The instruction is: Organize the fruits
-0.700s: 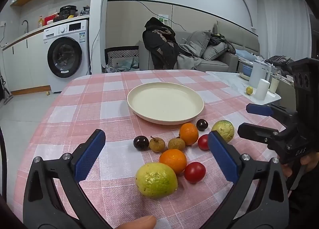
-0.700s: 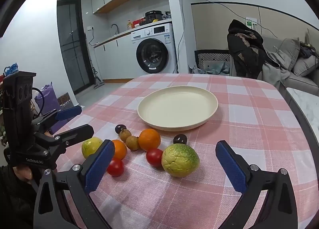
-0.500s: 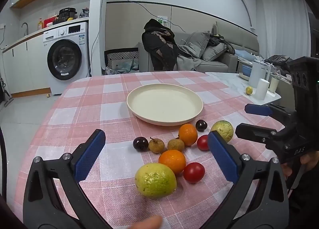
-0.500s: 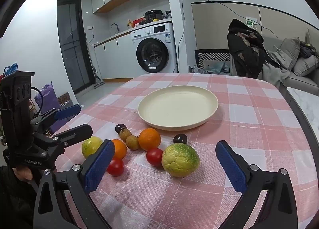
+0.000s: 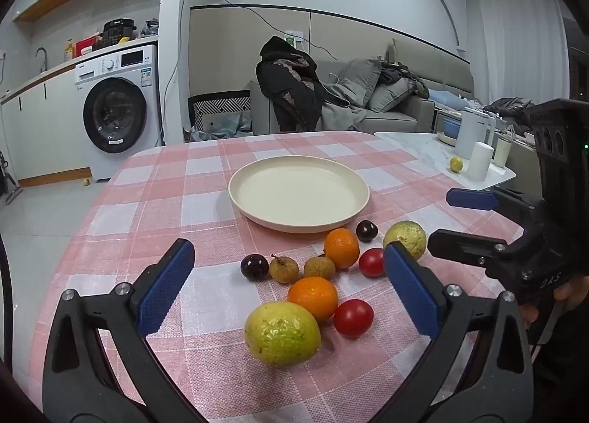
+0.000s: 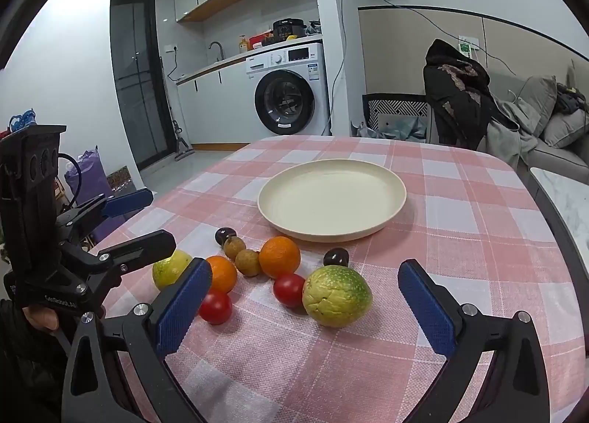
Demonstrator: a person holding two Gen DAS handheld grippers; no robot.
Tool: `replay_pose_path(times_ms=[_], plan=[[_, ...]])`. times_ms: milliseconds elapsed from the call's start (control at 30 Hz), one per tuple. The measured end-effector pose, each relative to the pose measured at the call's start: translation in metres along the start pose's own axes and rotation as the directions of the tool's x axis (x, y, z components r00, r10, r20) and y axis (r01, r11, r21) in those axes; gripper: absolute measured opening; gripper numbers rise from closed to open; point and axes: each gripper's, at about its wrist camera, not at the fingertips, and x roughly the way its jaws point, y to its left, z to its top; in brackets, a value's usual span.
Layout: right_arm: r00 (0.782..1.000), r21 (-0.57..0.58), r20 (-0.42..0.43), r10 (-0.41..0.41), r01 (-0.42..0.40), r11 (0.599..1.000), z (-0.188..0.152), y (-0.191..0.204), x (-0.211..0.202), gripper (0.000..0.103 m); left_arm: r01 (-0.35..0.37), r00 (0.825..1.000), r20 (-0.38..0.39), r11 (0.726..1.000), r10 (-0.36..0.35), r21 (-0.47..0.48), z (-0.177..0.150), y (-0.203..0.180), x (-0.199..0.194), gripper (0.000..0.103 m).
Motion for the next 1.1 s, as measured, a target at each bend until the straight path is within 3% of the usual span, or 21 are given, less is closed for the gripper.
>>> replay_pose_path(times_ms=[1100], plan=[[1.000, -0.009, -0.010, -0.002, 0.002, 1.000, 0.0008, 0.0002, 0.0021, 0.103, 0.008, 1.000, 0.009, 1.000, -0.008, 0.011, -0.0012, -0.0014, -0.0013, 0.102]])
